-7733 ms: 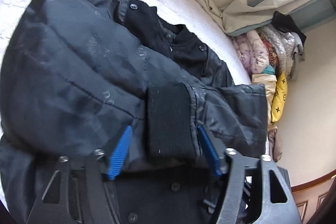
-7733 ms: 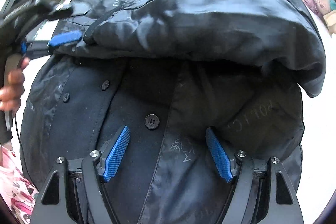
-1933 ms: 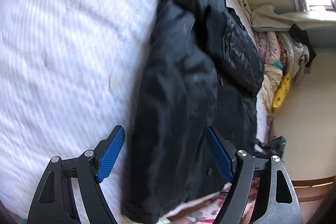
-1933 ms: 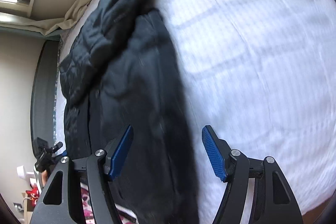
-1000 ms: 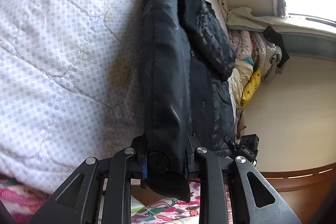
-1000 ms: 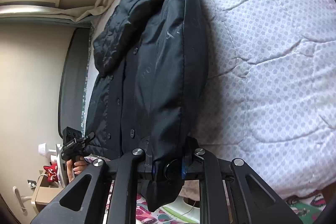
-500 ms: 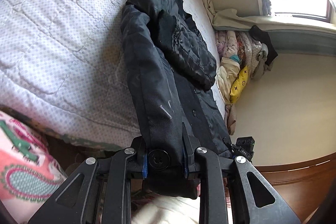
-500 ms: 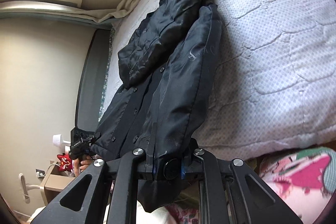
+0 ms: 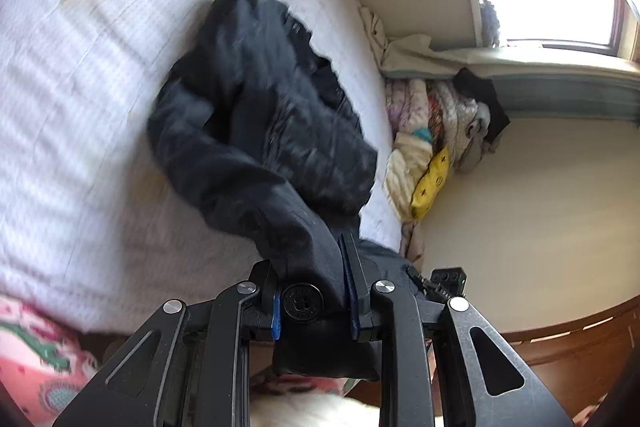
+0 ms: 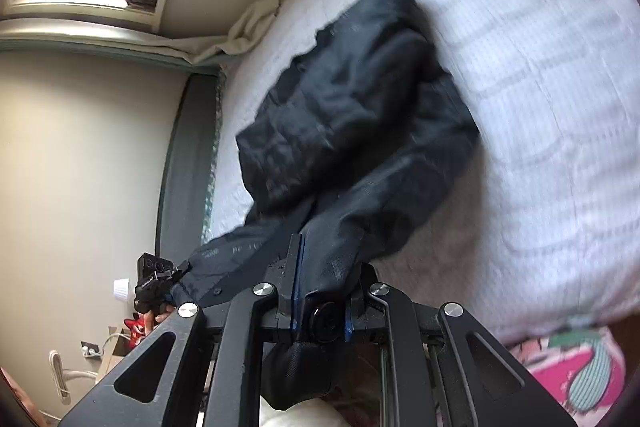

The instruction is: Fold large clothes

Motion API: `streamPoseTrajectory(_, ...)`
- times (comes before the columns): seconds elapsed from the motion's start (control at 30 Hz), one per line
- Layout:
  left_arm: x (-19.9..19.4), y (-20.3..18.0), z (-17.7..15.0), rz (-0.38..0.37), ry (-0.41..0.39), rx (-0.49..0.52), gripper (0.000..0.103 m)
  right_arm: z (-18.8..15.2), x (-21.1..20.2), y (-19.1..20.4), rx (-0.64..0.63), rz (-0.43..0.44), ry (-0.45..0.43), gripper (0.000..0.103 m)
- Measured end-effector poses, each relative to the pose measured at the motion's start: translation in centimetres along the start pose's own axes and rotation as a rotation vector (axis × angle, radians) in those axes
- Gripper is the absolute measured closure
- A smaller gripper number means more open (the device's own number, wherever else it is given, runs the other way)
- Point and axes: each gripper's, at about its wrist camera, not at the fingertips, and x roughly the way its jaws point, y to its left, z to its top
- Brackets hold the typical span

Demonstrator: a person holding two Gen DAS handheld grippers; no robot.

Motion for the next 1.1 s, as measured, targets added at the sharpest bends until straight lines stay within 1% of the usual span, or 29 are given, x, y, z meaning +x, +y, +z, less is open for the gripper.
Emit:
streamPoseTrajectory(0.13, 0.6, -1.6, 5.4, 0.007, -0.068, -0.005, 0.075, 4.2, 0.9, 1.6, -0.016, 0.022, -0.052, 0.092)
streamPoseTrajectory(0.2, 1.4, -2.1, 8.0, 0.010, -0.089, -0.017, 0.075, 7.1, 2.1, 2.2, -0.016, 0.022, -0.083, 0.092)
streamPoseTrajectory(0.23, 2.1, -2.4, 9.4, 0.020, -0.103, -0.021, 0.075, 7.9, 2.4, 2.3, -0.018, 0.019, -0.091, 0.092)
streamPoseTrajectory(0.27, 2.6, -2.4, 10.3, 0.025, -0.110, -0.025, 0.075, 9.4, 3.3, 2.4, -0.012, 0.014, -0.102, 0.092)
streamPoseTrajectory(0.33, 3.7, -2.2, 12.1, 0.037, -0.121, -0.042, 0.075, 11.4, 4.9, 2.1, 0.009, 0.001, -0.113, 0.092)
streamPoseTrajectory(0.4, 5.1, -1.8, 13.7, 0.064, -0.130, -0.061, 0.075, 12.7, 6.0, 1.3, 0.036, -0.015, -0.119, 0.091)
streamPoseTrajectory(0.53, 7.2, -0.8, 15.9, 0.113, -0.132, -0.082, 0.074, 15.0, 8.7, -0.2, 0.078, -0.059, -0.121, 0.090)
streamPoseTrajectory(0.67, 8.8, 0.1, 17.8, 0.136, -0.138, -0.116, 0.067, 16.8, 10.9, -1.7, 0.114, -0.101, -0.127, 0.089)
streamPoseTrajectory(0.7, 9.0, 0.5, 18.3, 0.140, -0.136, -0.122, 0.061, 17.2, 11.4, -2.1, 0.123, -0.109, -0.127, 0.088)
streamPoseTrajectory(0.73, 9.4, 0.7, 18.6, 0.146, -0.139, -0.129, 0.058, 17.7, 12.0, -2.3, 0.134, -0.122, -0.130, 0.087)
streamPoseTrajectory(0.77, 9.7, 0.9, 19.0, 0.152, -0.146, -0.134, 0.049, 17.9, 12.6, -2.6, 0.148, -0.136, -0.133, 0.086)
streamPoseTrajectory(0.8, 9.8, 1.1, 19.2, 0.159, -0.153, -0.138, 0.041, 18.0, 13.0, -2.9, 0.159, -0.142, -0.132, 0.082)
streamPoseTrajectory(0.83, 10.0, 1.3, 19.3, 0.162, -0.161, -0.142, 0.037, 18.2, 13.6, -3.2, 0.173, -0.140, -0.136, 0.078)
streamPoseTrajectory(0.87, 10.1, 1.5, 19.4, 0.160, -0.163, -0.144, 0.032, 18.3, 13.7, -3.5, 0.185, -0.130, -0.144, 0.072)
streamPoseTrajectory(0.9, 10.1, 1.8, 19.3, 0.148, -0.166, -0.155, 0.029, 18.3, 13.8, -3.7, 0.198, -0.115, -0.154, 0.063)
streamPoseTrajectory(0.93, 10.0, 2.1, 19.2, 0.125, -0.172, -0.165, 0.027, 18.4, 13.7, -4.2, 0.228, -0.080, -0.173, 0.053)
streamPoseTrajectory(1.0, 9.5, 2.7, 19.1, 0.092, -0.187, -0.171, 0.023, 18.5, 13.3, -4.9, 0.278, -0.020, -0.198, 0.044)
streamPoseTrajectory(1.03, 9.1, 2.8, 19.0, 0.093, -0.199, -0.175, 0.022, 18.6, 13.1, -5.2, 0.304, 0.013, -0.212, 0.043)
streamPoseTrajectory(1.1, 7.9, 3.1, 19.0, 0.121, -0.240, -0.183, 0.017, 18.8, 12.5, -6.0, 0.345, 0.047, -0.228, 0.042)
